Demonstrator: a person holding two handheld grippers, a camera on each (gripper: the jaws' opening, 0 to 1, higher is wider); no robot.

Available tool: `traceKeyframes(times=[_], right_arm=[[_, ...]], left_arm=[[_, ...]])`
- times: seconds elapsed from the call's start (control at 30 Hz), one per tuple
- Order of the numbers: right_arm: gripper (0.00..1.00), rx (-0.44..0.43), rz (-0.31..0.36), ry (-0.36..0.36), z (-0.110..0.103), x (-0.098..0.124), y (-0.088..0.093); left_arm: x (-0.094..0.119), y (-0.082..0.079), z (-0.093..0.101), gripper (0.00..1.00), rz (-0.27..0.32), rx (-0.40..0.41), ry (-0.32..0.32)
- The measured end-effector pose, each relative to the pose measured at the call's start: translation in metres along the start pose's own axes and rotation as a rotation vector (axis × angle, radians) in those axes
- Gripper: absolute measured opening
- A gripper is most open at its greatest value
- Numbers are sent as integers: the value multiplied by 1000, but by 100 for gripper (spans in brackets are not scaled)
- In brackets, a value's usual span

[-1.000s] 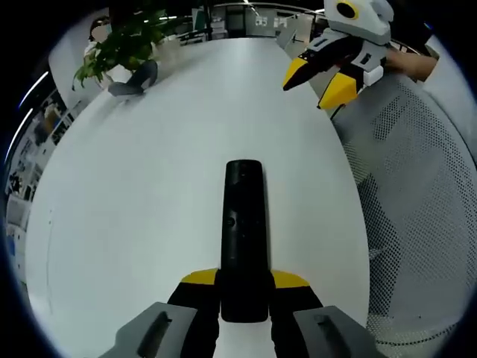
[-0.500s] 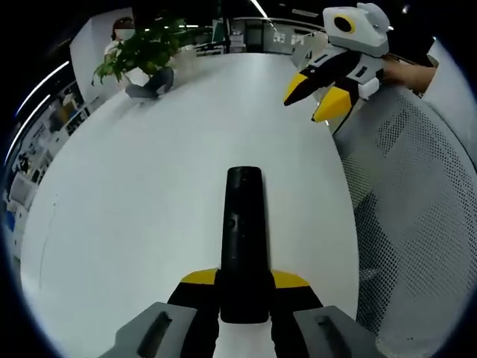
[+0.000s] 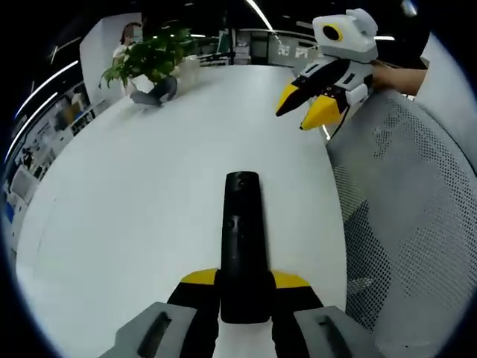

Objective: Press the specified remote control buttons in sequence, fully releasing each button before pressing the next.

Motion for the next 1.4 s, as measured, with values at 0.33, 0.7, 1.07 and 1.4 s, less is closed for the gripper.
traceKeyframes(times=[0.33,0.7,1.07,1.4], right_arm=[[22,6,-8,-9,-1,-1,1],[17,27,-31,-32,-4,-3,2],[10,74,-131,-196,-20,-11,5],[0,286,-256,-314,-27,-27,-2]], left_arm=[[-2,5,20,24,62,-33,22],[-4,8,32,25,181,-51,38],[-8,15,36,25,270,-80,69],[-10,17,37,25,307,-107,108]])
Point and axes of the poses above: the point that each gripper's makers call its tool centre point, and the gripper's own axes: x roughly backward along the fingers, z roughly to its right, y roughly out of its underside, the point moved 9 cm from there along x, roughly backward along the fingers, and after that the axes turned 5 degrees about -x, right-handed, at the moved point
